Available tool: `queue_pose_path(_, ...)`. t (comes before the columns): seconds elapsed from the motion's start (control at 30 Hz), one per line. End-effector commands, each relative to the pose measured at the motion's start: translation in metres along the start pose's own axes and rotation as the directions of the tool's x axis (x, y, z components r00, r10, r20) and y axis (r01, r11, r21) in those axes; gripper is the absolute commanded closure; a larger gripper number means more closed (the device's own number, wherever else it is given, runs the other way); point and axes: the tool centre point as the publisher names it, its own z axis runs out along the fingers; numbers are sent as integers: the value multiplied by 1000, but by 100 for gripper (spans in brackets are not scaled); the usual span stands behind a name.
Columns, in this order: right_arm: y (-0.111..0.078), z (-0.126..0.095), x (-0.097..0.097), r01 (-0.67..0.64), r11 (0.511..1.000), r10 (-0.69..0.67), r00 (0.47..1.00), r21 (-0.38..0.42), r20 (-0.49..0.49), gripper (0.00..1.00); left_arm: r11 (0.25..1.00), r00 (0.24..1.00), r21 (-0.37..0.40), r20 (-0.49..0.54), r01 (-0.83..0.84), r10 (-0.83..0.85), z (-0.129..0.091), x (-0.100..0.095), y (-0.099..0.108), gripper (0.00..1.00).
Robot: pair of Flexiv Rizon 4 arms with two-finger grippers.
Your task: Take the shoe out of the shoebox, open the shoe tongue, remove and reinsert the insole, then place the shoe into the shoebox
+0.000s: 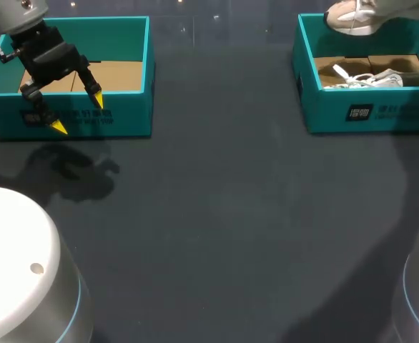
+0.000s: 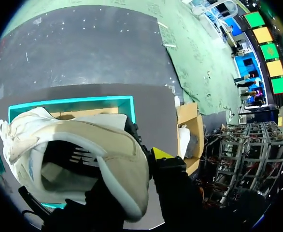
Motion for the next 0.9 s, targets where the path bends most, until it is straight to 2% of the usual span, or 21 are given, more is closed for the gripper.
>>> queue_pose_path(0.03, -15, 4, -3, -100, 994, 100, 995, -35, -15, 100, 1000, 1000, -2, -1, -1, 1, 0, 0, 0, 0)
queue_pose_path(0.43, -15, 4, -3, -100, 994, 100, 995, -35, -15, 100, 1000, 1000, -2, -1, -1, 1, 0, 0, 0, 0)
queue_pose_path(0.6, -22, 20, 13, -110, 992, 107, 992, -61, -60, 100, 1000, 1000, -2, -1, -1, 1, 0, 0, 0, 0)
queue_pose_path(0.9, -33, 39, 24, -137, 990, 134, 988, -36, -80, 100, 1000, 1000, -2, -1, -1, 1, 0, 0, 0, 0)
